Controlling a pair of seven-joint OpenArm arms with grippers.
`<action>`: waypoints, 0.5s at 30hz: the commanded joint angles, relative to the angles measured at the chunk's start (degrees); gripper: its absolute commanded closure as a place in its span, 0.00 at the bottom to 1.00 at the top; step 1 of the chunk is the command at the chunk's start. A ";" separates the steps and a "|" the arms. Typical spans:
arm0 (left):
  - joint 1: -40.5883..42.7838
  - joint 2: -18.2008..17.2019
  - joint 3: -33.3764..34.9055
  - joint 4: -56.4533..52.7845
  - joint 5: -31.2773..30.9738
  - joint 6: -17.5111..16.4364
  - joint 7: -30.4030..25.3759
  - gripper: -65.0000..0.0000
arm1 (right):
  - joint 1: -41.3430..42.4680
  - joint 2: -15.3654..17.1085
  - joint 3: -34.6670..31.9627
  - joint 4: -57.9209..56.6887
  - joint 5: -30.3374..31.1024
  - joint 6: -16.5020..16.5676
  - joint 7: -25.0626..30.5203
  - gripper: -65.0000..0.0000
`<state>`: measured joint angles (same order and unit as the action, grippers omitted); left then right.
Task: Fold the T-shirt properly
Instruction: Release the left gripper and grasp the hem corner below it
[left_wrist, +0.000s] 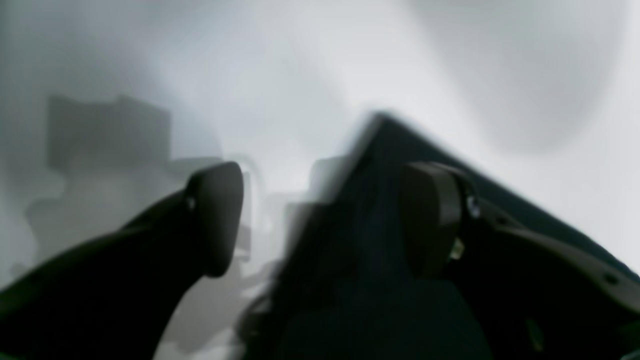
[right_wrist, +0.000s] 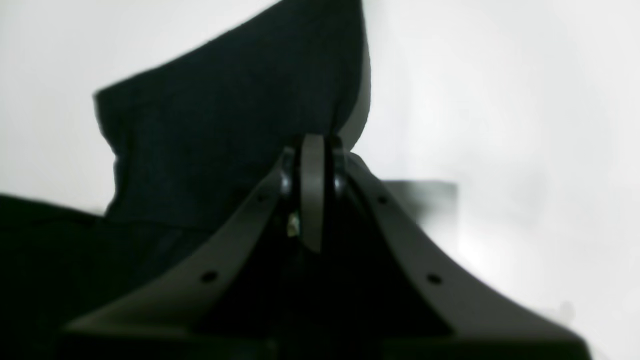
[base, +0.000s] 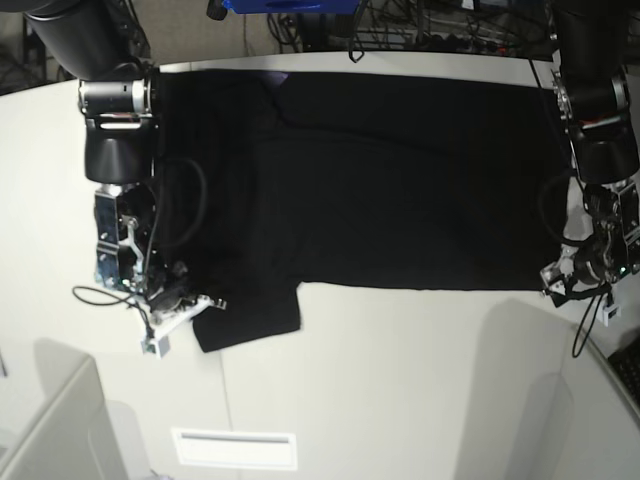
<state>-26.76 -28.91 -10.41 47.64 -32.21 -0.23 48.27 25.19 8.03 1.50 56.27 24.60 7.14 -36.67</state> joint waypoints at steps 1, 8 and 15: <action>-2.73 -1.73 0.88 -0.47 0.43 0.10 -0.84 0.29 | 2.02 0.63 0.30 1.18 0.41 0.29 1.10 1.00; -9.76 -1.56 10.55 -9.35 0.43 0.10 -1.28 0.29 | 2.11 0.63 0.39 1.18 0.41 0.29 1.10 1.00; -8.18 0.29 12.92 -9.79 0.43 0.01 -6.82 0.29 | 2.11 0.63 0.39 1.27 0.41 0.29 1.10 1.00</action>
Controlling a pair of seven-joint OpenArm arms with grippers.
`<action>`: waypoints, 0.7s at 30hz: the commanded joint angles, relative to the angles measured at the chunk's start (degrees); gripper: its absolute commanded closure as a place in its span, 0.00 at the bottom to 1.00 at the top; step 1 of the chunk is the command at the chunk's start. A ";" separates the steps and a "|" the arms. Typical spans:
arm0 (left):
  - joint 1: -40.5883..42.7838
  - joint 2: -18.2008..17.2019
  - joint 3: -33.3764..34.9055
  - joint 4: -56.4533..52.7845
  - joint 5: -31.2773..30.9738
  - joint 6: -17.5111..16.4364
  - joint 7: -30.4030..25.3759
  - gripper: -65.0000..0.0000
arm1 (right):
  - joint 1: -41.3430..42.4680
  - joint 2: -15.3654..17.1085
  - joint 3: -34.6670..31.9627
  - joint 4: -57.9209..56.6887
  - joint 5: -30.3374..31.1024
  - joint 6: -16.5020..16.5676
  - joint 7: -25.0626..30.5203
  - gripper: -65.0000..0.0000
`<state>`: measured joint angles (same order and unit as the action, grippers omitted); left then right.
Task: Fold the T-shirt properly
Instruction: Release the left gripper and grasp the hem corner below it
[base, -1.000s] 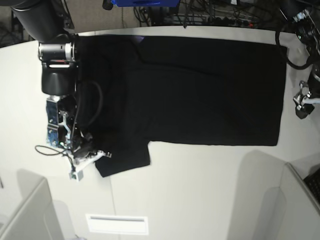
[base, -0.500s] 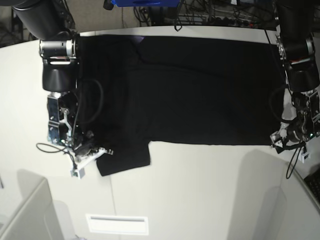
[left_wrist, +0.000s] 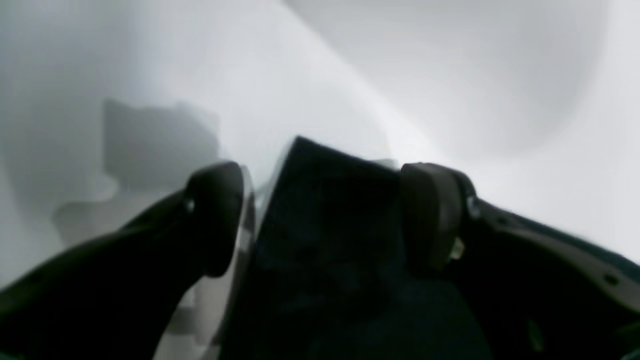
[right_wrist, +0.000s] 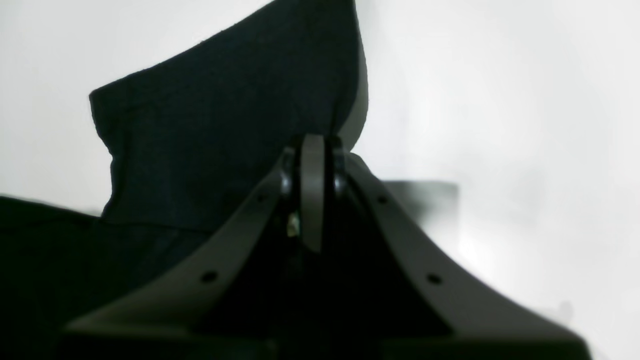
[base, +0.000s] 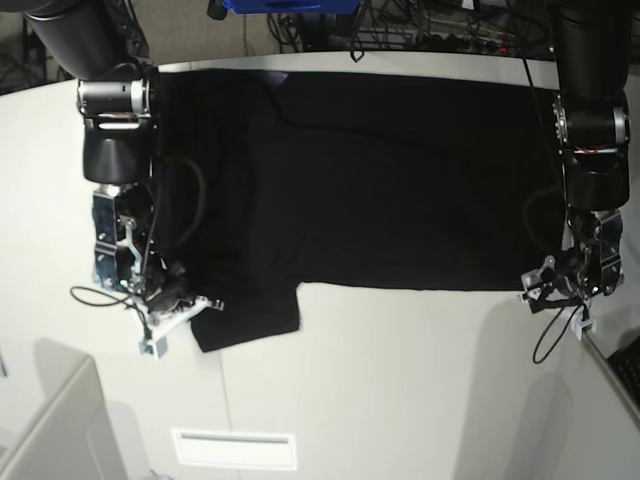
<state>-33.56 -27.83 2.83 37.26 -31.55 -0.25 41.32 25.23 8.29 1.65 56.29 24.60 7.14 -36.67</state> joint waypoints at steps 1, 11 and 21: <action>-1.03 -0.52 -0.32 0.59 -0.23 0.03 0.04 0.29 | 2.06 0.36 0.24 1.25 0.41 0.29 1.10 1.00; -0.68 1.07 -0.32 -0.46 -0.23 0.03 -0.05 0.42 | 2.06 0.36 0.24 1.25 0.41 0.29 1.10 1.00; -0.77 1.68 -0.32 -5.74 -0.23 -6.21 -5.32 1.00 | 1.97 0.36 0.24 1.25 0.41 0.29 1.19 1.00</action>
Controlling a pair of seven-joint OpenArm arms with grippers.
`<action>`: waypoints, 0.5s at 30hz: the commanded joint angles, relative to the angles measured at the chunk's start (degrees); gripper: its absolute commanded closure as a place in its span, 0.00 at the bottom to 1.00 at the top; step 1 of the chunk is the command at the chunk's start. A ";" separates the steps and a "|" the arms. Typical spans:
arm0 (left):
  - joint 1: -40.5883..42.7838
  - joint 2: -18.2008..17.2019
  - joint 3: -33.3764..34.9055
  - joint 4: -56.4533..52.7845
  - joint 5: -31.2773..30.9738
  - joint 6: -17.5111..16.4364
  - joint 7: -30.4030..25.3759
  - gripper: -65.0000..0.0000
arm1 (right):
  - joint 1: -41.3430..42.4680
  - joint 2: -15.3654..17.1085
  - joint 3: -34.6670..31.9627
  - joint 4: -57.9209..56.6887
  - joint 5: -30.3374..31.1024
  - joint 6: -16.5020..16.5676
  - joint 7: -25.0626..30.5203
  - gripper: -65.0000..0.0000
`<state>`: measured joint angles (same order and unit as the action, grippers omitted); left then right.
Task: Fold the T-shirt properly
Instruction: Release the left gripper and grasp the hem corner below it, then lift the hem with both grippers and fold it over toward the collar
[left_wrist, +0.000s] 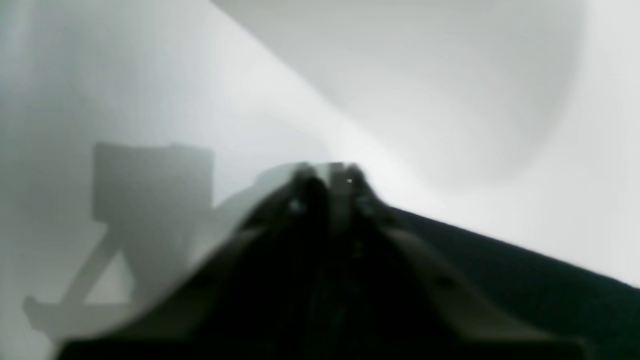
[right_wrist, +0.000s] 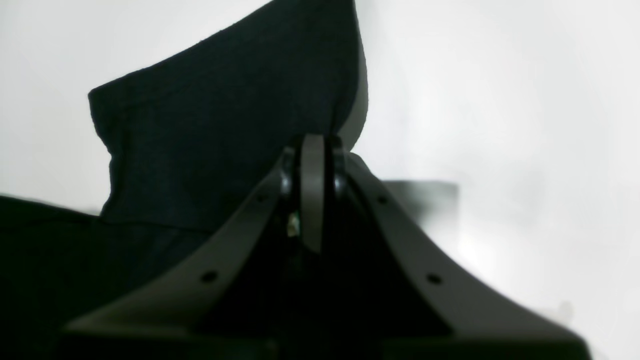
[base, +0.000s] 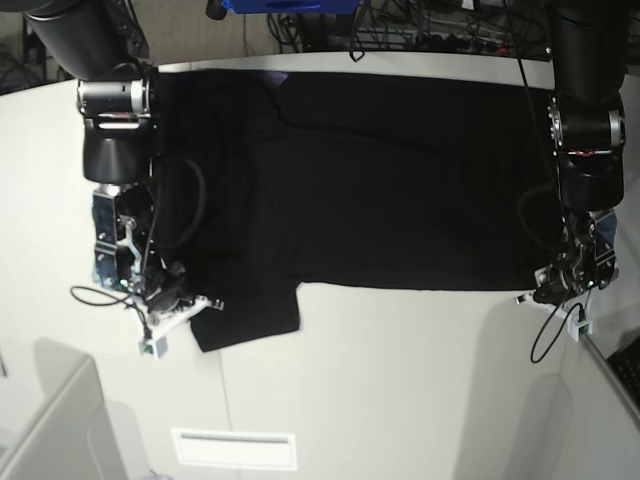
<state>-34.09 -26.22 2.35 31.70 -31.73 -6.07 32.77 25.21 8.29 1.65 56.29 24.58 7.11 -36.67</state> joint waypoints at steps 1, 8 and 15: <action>-0.24 0.06 0.16 -0.19 -0.05 -0.40 3.23 1.00 | 2.00 0.36 0.24 1.25 0.43 0.31 1.37 1.00; 0.28 -0.38 -0.20 4.30 -0.23 -0.57 3.58 1.00 | 1.82 1.33 0.33 2.74 0.43 0.31 1.46 1.00; 7.05 -3.28 -2.13 19.07 -5.07 -0.57 10.52 1.00 | -1.34 2.21 0.33 9.77 0.34 0.23 1.10 1.00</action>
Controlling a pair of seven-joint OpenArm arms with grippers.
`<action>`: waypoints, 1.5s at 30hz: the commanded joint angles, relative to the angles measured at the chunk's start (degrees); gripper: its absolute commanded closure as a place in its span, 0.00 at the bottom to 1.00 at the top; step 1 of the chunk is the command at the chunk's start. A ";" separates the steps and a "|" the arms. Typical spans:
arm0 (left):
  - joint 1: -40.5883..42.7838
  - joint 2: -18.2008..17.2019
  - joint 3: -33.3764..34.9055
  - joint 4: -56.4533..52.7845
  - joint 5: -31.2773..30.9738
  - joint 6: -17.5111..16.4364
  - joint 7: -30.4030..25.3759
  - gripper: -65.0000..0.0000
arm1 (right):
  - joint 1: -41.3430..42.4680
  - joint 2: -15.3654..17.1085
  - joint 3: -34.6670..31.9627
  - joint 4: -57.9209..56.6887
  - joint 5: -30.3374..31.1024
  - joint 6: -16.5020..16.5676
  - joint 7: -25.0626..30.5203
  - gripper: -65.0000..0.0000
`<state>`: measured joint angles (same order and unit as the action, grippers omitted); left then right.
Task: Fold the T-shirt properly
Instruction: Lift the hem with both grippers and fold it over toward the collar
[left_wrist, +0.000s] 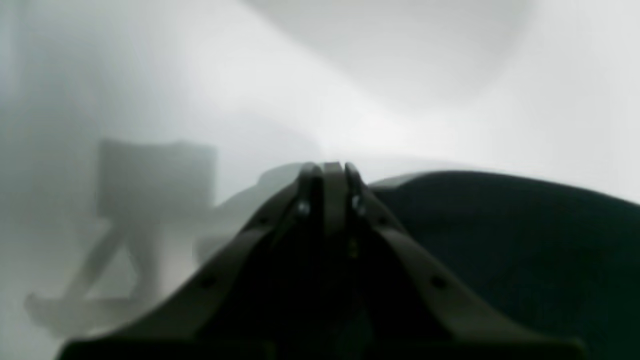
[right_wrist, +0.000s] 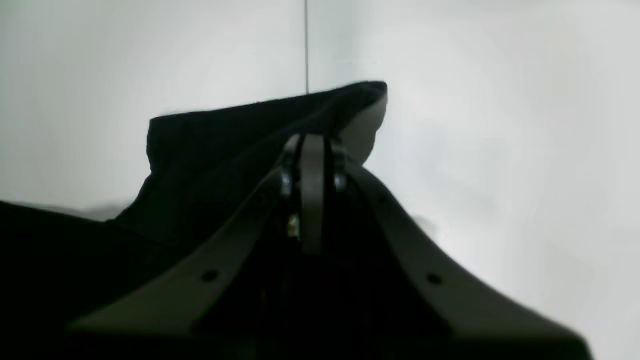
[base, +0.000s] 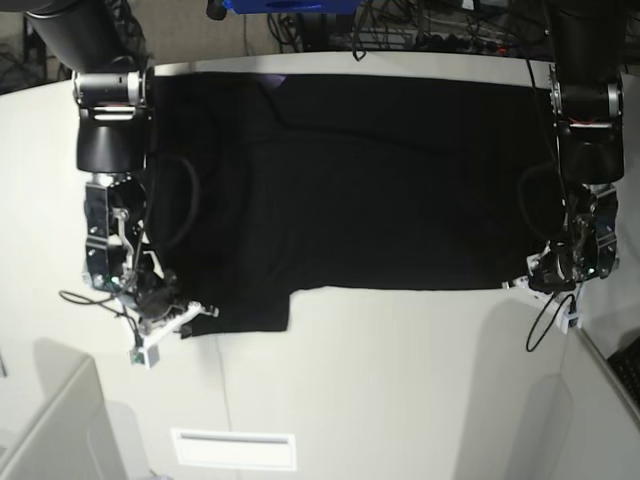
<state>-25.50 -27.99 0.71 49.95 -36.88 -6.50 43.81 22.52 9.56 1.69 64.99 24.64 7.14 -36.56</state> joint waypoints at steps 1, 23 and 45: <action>-0.39 -1.95 -1.90 2.31 -0.96 -0.13 0.45 1.00 | 1.08 1.03 0.28 1.07 0.28 0.20 1.00 1.00; 20.97 -2.03 -24.05 37.12 -3.69 -0.22 20.50 1.00 | -14.74 2.97 6.26 21.29 0.37 0.20 -4.37 1.00; 33.28 -5.73 -25.11 41.61 -14.33 -0.22 20.14 1.00 | -29.51 2.79 9.78 42.04 0.37 -1.82 -12.81 1.00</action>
<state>8.62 -31.94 -23.81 90.74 -50.65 -6.48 64.73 -7.84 11.68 11.09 105.91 24.86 5.28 -50.65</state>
